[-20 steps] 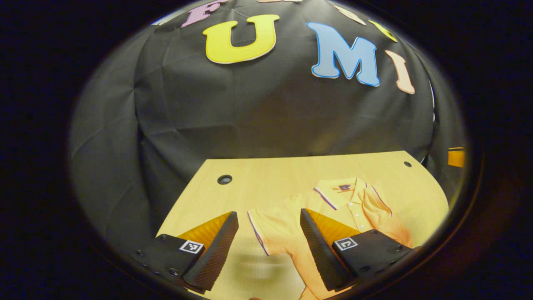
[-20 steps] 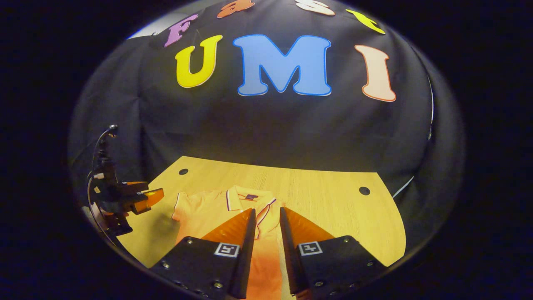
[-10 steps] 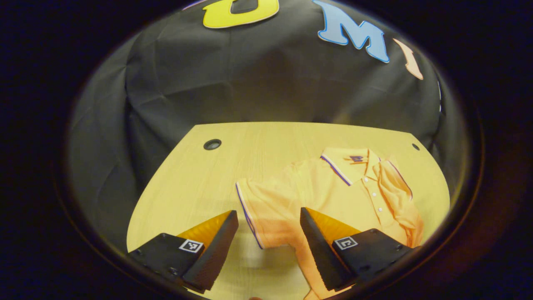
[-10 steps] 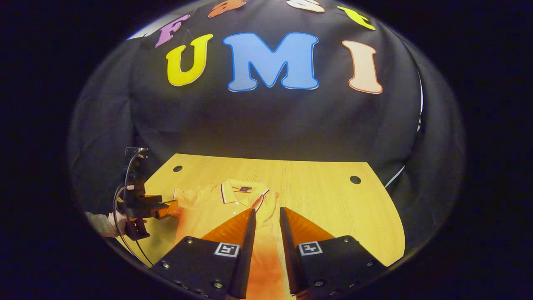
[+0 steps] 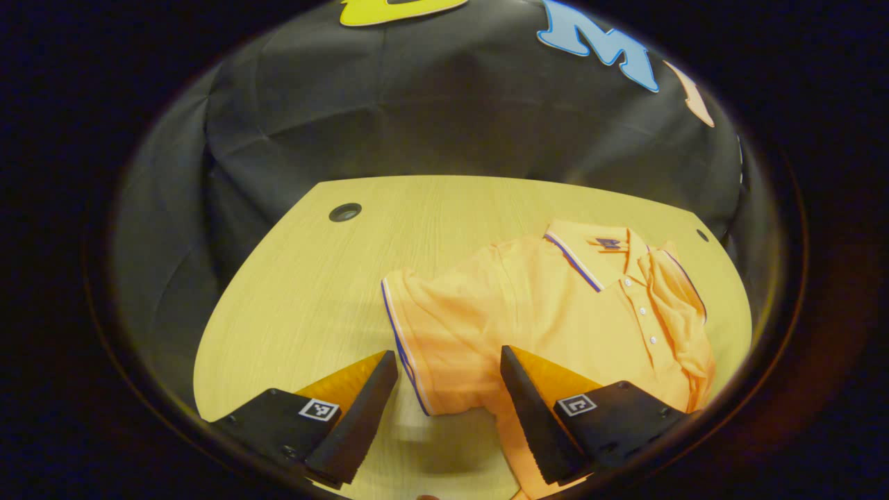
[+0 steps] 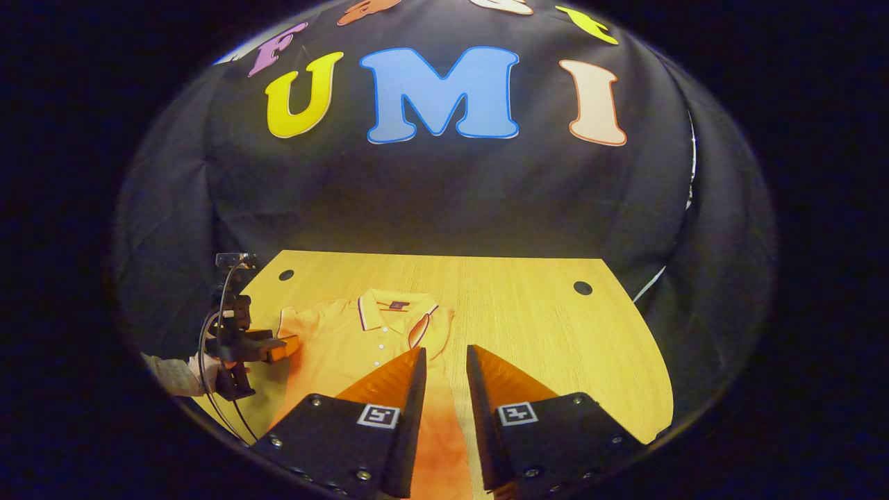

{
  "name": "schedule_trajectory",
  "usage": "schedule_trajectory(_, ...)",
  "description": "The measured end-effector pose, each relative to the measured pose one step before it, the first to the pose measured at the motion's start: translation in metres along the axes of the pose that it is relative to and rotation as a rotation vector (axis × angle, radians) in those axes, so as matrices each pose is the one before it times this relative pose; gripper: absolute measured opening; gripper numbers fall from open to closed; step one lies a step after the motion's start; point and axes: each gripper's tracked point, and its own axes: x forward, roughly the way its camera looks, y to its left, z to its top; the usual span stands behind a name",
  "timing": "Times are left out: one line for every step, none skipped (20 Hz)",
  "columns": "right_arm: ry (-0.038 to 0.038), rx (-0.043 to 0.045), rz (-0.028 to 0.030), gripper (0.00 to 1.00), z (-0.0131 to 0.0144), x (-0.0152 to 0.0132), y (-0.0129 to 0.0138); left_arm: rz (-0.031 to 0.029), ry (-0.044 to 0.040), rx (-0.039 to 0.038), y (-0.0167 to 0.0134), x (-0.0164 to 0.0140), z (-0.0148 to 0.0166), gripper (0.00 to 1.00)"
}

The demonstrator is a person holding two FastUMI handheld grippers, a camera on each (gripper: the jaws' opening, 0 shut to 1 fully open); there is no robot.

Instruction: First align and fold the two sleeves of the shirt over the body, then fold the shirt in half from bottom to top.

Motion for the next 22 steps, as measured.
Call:
schedule_trajectory(0.00145,0.00528,-0.00236,0.37,-0.00048,0.00027,-0.00196,0.00364,0.00737,-0.00339,0.00062,0.00118,-0.00279,0.98)
schedule_trajectory(0.00231,0.00557,-0.00314,0.37,-0.00070,-0.00007,-0.00154,0.00043,0.00635,-0.00755,-0.00101,0.00161,-0.00253,1.00)
schedule_trajectory(0.00209,0.00515,-0.00232,0.37,-0.00106,-0.00026,-0.00117,0.00298,0.00435,-0.00874,-0.00026,0.00121,-0.00166,1.00)
schedule_trajectory(0.00398,0.00396,-0.00319,0.37,-0.00141,0.00016,-0.00142,0.00171,0.00311,-0.00696,-0.00045,0.00165,-0.00247,1.00)
schedule_trajectory(0.00388,0.00374,-0.00198,0.37,-0.00243,0.00144,-0.00117,0.00085,0.00318,-0.00558,-0.00020,0.00129,-0.00230,1.00)
schedule_trajectory(0.00449,0.00338,-0.00150,0.37,-0.00106,-0.00053,-0.00103,0.00152,-0.00093,-0.00003,-0.00010,0.00076,-0.00091,1.00)
schedule_trajectory(0.00536,0.00268,-0.00036,0.37,-0.00255,-0.00026,-0.00075,0.00297,-0.00032,0.00050,-0.00042,0.00094,-0.00035,0.95)
schedule_trajectory(0.00532,0.00083,-0.00208,0.37,-0.00189,0.00019,-0.00091,0.00253,-0.00099,0.00208,0.00002,-0.00006,0.00000,0.98)
schedule_trajectory(0.00403,0.00049,-0.00108,0.37,-0.00200,0.00143,-0.00081,0.00431,0.00140,0.00203,-0.00034,0.00140,0.00050,0.98)
schedule_trajectory(0.00551,0.00130,-0.00071,0.37,-0.00139,-0.00033,-0.00096,0.00482,0.00103,0.00479,0.00046,-0.00007,-0.00096,1.00)
schedule_trajectory(0.00422,0.00358,0.00093,0.37,-0.00138,0.00031,-0.00007,0.00494,-0.00160,0.00445,0.00035,0.00065,0.00088,0.98)
schedule_trajectory(0.00337,0.00402,0.00081,0.37,-0.00072,-0.00007,-0.00068,0.00554,-0.00058,0.00049,-0.00071,0.00183,0.00039,1.00)
schedule_trajectory(0.00229,0.00369,0.00050,0.37,-0.00130,0.00145,-0.00049,0.00008,-0.00242,-0.00064,-0.00168,0.00011,0.00177,0.96)
schedule_trajectory(0.00097,0.00313,-0.00036,0.37,-0.00020,-0.00022,-0.00043,-0.00307,-0.00052,0.00092,-0.00109,0.00037,-0.00143,0.93)
schedule_trajectory(0.00175,0.00102,-0.00103,0.37,-0.00094,0.00144,-0.00045,-0.00296,0.00196,0.00351,-0.00252,0.00018,0.00068,0.83)
schedule_trajectory(0.00267,-0.00096,-0.00140,0.37,-0.00080,0.00016,-0.00057,-0.00590,-0.00045,0.00491,-0.00179,0.00092,-0.00012,0.75)
schedule_trajectory(0.00255,-0.00211,-0.00256,0.37,-0.00181,-0.00018,-0.00206,-0.00540,0.00084,0.00568,-0.00150,-0.00032,0.00032,0.67)
schedule_trajectory(0.00176,-0.00228,-0.00206,0.37,-0.00075,-0.00036,-0.00093,-0.00261,-0.00015,0.00413,-0.00194,0.00140,0.00058,0.59)
schedule_trajectory(0.00192,-0.00225,-0.00152,0.37,-0.00069,0.00047,-0.00054,-0.00382,-0.00020,0.00415,-0.00178,0.00021,0.00063,0.43)
schedule_trajectory(0.00105,-0.00168,-0.00179,0.37,-0.00108,-0.00150,-0.00050,0.00823,0.00230,0.00454,0.00037,0.00025,-0.00046,0.39)
schedule_trajectory(0.00138,-0.00128,-0.00144,0.34,-0.00113,0.00048,-0.00069,0.00247,-0.00040,0.00238,-0.00046,-0.00006,0.00119,0.25)
schedule_trajectory(0.00113,-0.00089,-0.00145,0.37,0.00030,-0.00051,-0.00121,-0.00199,-0.00012,0.00358,-0.00220,0.00032,-0.00039,0.25)
